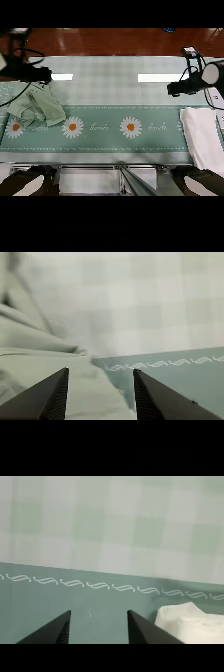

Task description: Fold the shirts.

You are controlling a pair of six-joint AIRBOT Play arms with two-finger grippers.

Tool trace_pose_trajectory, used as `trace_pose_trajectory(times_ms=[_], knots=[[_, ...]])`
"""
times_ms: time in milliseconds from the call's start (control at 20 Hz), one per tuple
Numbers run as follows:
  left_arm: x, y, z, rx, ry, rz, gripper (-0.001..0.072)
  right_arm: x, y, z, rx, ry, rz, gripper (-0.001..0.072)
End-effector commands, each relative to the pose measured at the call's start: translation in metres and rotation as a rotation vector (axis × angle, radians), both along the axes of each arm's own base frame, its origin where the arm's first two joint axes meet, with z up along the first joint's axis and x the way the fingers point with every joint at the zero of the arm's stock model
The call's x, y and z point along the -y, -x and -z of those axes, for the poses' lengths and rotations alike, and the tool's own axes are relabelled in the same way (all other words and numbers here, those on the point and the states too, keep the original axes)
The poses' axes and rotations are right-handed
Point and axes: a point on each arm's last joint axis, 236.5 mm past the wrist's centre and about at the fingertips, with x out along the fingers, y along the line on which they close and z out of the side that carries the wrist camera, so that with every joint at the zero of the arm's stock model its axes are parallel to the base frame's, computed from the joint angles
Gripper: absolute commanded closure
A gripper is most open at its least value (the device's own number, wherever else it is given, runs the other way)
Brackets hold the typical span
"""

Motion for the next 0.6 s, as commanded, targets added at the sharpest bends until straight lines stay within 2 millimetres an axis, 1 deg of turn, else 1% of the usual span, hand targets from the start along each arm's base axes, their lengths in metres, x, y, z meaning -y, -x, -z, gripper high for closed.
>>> trace_pose_trajectory(times_ms=[0, 50, 100, 150, 250, 300, 400, 550], knots=[[-0.068, 0.025, -0.022, 0.119, -0.025, -0.183, 0.0201, -0.011, 0.026, -0.003, 0.07, -0.094, 0.032, 0.0295], [-0.09, 0.035, -0.004, 0.099, -0.002, -0.284, 0.02, -0.021, 0.035, 0.003, 0.073, -0.15, 0.038, 0.0295], [-0.109, 0.048, 0.022, 0.046, 0.035, -0.381, 0.0201, -0.028, 0.043, 0.012, 0.065, -0.193, 0.044, 0.0295], [-0.118, 0.057, 0.047, -0.013, 0.083, -0.437, 0.0201, -0.035, 0.05, 0.021, 0.048, -0.228, 0.051, 0.0295], [-0.126, 0.071, 0.091, -0.125, 0.165, -0.489, 0.0201, -0.042, 0.064, 0.043, -0.006, -0.268, 0.064, 0.0295], [-0.13, 0.072, 0.106, -0.161, 0.19, -0.507, 0.0201, -0.044, 0.07, 0.053, -0.028, -0.277, 0.071, 0.0295], [-0.145, 0.064, 0.127, -0.183, 0.187, -0.524, 0.0201, -0.044, 0.079, 0.065, -0.062, -0.281, 0.088, 0.0295], [-0.157, 0.044, 0.155, -0.179, 0.16, -0.489, 0.0201, -0.045, 0.082, 0.067, -0.078, -0.294, 0.107, 0.03]])
